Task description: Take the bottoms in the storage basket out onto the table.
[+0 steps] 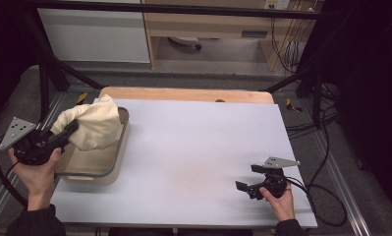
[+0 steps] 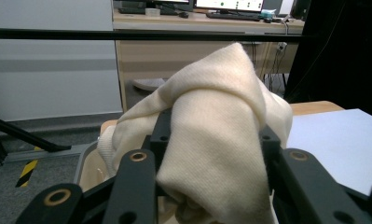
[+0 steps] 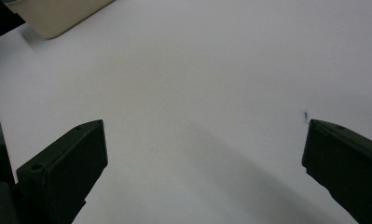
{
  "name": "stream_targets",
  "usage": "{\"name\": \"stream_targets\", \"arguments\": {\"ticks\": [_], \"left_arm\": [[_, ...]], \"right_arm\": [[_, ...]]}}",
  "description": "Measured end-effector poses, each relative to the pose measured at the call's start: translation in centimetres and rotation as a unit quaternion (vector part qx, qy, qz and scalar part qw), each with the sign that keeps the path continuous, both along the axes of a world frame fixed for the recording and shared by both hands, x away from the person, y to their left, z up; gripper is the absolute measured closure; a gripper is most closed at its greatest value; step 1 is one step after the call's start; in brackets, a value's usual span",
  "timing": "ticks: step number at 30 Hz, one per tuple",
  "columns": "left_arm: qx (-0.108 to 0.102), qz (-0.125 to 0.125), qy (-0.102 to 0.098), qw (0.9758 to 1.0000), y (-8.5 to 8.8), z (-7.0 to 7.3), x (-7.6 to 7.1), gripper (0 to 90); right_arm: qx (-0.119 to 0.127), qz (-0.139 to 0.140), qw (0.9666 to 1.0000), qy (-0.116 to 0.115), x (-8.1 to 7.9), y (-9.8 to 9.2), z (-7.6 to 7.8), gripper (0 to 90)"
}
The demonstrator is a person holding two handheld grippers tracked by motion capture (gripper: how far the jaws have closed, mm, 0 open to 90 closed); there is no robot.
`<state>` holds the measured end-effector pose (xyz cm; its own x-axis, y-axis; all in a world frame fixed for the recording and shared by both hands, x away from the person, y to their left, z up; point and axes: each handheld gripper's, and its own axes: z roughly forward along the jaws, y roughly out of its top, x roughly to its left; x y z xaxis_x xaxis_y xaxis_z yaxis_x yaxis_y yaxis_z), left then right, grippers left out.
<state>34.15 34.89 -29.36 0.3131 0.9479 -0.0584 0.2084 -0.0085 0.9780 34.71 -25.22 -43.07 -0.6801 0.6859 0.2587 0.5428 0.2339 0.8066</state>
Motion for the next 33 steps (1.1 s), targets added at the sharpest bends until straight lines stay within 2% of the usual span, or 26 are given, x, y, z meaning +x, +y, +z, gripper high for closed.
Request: {"name": "stream_targets", "arguments": {"ticks": [33], "left_arm": [[-0.019, -0.017, -0.022, 0.9994, -1.2, 1.2, 0.0, 62.4]], "right_arm": [[0.0, 0.001, 1.0, -0.001, 0.0, 0.0, 0.0, 0.6]]}}
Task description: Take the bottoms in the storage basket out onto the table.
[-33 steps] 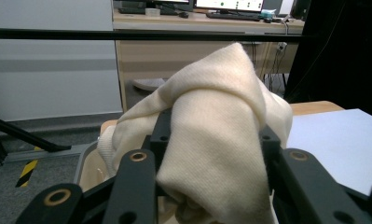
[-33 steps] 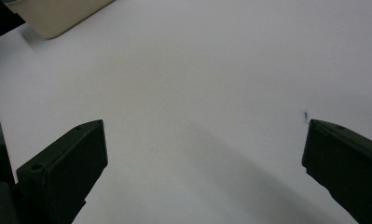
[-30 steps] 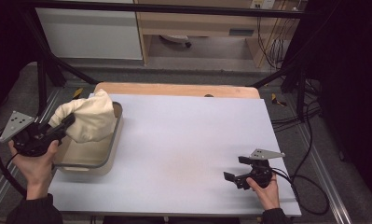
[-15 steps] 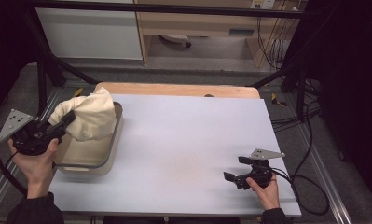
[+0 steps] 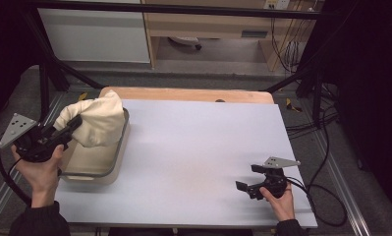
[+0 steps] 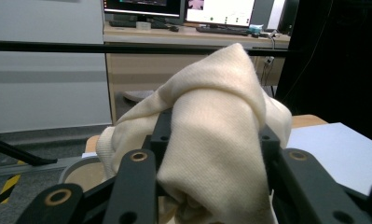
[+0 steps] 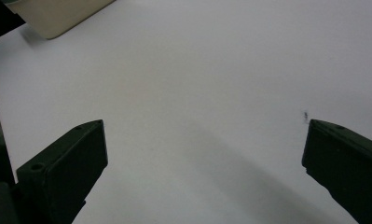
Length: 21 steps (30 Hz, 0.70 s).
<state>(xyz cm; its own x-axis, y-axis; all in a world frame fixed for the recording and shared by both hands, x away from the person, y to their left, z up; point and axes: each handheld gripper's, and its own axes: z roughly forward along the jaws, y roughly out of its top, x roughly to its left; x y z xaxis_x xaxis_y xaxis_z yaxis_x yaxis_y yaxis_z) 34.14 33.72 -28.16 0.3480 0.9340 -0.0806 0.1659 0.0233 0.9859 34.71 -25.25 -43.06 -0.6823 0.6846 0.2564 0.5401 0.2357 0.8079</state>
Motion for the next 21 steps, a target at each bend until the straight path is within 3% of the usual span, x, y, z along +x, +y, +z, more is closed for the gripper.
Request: {"name": "stream_targets", "arguments": {"ticks": [21], "left_arm": [[0.007, -0.021, -0.01, 0.9997, -2.1, 1.0, 0.4, 62.5]], "right_arm": [[0.0, 0.0, 1.0, 0.0, 0.0, 0.0, 0.0, 0.6]]}}
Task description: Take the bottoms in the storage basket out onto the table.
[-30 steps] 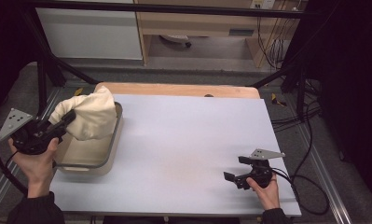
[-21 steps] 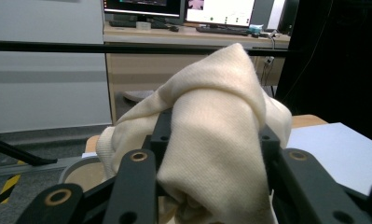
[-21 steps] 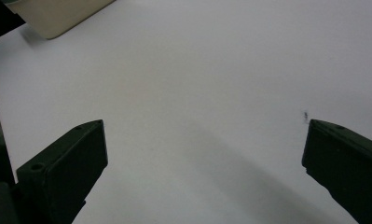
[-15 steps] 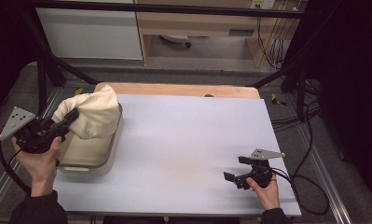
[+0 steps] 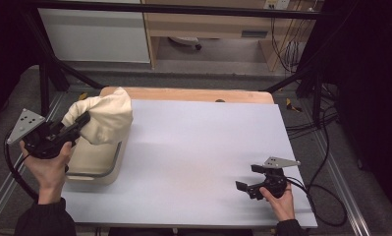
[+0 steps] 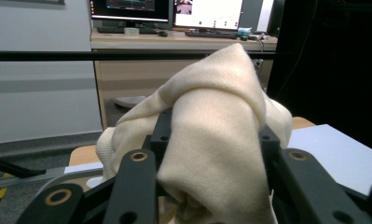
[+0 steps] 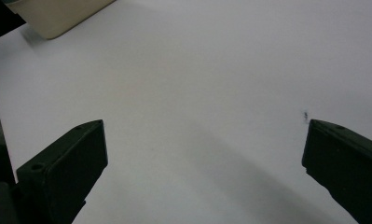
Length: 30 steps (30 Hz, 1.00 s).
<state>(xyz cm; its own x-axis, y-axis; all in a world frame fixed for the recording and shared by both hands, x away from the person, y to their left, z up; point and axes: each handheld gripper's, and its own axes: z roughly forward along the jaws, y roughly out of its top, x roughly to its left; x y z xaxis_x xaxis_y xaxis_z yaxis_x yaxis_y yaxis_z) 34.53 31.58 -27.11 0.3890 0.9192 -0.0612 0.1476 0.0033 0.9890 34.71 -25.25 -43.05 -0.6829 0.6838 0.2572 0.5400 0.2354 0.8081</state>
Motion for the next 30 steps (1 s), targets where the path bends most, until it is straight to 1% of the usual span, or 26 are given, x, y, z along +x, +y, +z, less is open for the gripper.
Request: {"name": "stream_targets", "arguments": {"ticks": [5, 18, 30], "left_arm": [[0.004, -0.006, 0.0, 1.0, -0.6, 0.1, 0.2, 62.5], [0.003, -0.021, -0.001, 0.9998, -2.1, 0.3, 0.4, 62.5], [0.005, -0.032, 0.0, 0.9995, -3.3, 0.1, 0.7, 62.5]], "right_arm": [[0.0, 0.001, 1.0, -0.002, 0.0, -0.1, 0.0, 0.6], [-0.001, 0.001, 1.0, -0.002, 0.0, -0.1, 0.0, 0.6], [-0.001, 0.001, 1.0, -0.002, 0.0, -0.1, 0.0, 0.6]]}}
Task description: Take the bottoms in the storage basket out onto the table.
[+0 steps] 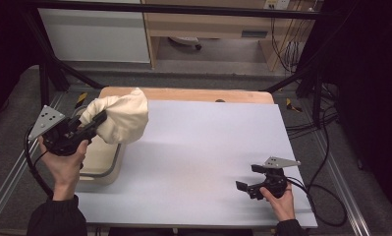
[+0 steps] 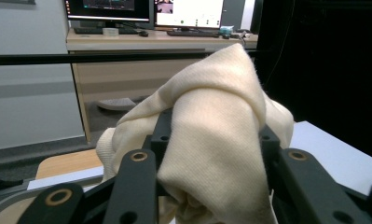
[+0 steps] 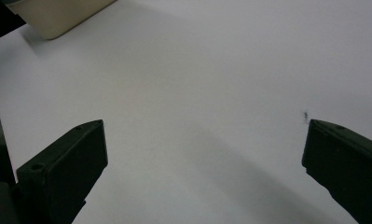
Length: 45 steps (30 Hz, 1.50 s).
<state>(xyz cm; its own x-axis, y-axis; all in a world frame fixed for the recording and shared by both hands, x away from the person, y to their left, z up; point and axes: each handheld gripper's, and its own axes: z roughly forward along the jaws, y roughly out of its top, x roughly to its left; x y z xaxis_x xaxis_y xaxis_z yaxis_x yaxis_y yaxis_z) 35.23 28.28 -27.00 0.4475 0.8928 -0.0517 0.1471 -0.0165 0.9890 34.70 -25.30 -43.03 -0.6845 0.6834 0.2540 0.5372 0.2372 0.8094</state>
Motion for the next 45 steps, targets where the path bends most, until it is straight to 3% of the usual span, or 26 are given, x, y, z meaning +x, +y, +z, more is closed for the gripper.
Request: {"name": "stream_targets", "arguments": {"ticks": [21, 45], "left_arm": [[0.006, -0.036, 0.004, 0.9993, -3.4, -0.5, 0.4, 62.6], [0.008, -0.067, 0.021, 0.9975, -6.5, -2.1, 1.1, 62.5]], "right_arm": [[0.001, 0.0, 1.0, -0.001, 0.0, 0.0, 0.0, 0.6], [0.001, 0.0, 1.0, 0.0, -0.1, 0.0, 0.0, 0.6]]}}
